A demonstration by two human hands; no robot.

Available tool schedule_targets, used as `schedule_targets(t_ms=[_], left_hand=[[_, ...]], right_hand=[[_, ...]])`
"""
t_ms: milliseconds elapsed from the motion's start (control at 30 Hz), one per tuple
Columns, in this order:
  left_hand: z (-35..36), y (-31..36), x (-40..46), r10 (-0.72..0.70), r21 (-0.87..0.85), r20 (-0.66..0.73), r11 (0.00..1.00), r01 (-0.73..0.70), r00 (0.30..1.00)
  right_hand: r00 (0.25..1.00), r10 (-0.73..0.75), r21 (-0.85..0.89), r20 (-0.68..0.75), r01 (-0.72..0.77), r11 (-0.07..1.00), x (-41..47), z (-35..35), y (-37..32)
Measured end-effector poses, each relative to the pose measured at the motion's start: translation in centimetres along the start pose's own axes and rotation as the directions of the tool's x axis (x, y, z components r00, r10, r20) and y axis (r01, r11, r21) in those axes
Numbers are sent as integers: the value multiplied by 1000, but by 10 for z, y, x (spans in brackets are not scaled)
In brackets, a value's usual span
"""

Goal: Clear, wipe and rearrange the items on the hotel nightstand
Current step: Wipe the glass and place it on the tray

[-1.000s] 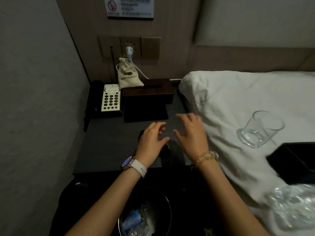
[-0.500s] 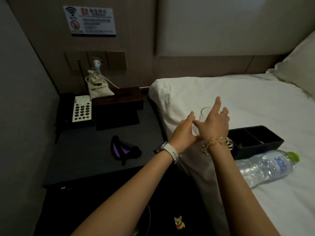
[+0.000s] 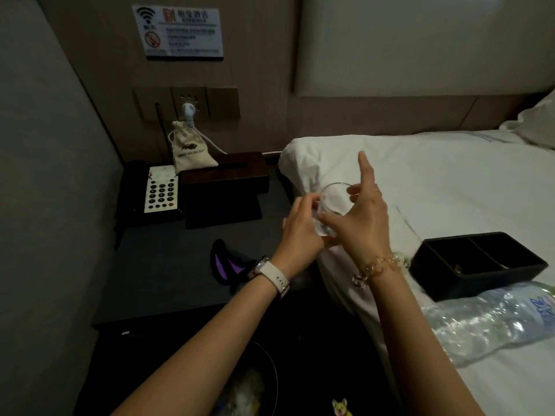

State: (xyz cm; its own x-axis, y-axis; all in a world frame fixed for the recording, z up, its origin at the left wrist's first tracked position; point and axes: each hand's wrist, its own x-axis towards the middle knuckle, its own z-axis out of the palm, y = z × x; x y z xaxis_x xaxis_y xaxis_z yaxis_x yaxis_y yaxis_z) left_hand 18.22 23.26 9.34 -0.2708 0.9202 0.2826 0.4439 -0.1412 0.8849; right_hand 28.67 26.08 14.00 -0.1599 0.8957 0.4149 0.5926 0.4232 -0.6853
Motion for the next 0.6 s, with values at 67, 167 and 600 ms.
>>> schedule_targets(t_ms=[67,167,600], left_hand=[[-28,-15,-2,-8,10,-57,1000,9,998],[-71,-37,-10,-19,51,-118,998,25,993],[-173,-128,-29,-159,36,-397,981,189,904]], right_hand=[[996,-33,128,79,22,992,-5,21,-17],[981,-87,274,174,37,961,-14,54,-38],[871,55,262,488,-206,943,-4,175,-27]])
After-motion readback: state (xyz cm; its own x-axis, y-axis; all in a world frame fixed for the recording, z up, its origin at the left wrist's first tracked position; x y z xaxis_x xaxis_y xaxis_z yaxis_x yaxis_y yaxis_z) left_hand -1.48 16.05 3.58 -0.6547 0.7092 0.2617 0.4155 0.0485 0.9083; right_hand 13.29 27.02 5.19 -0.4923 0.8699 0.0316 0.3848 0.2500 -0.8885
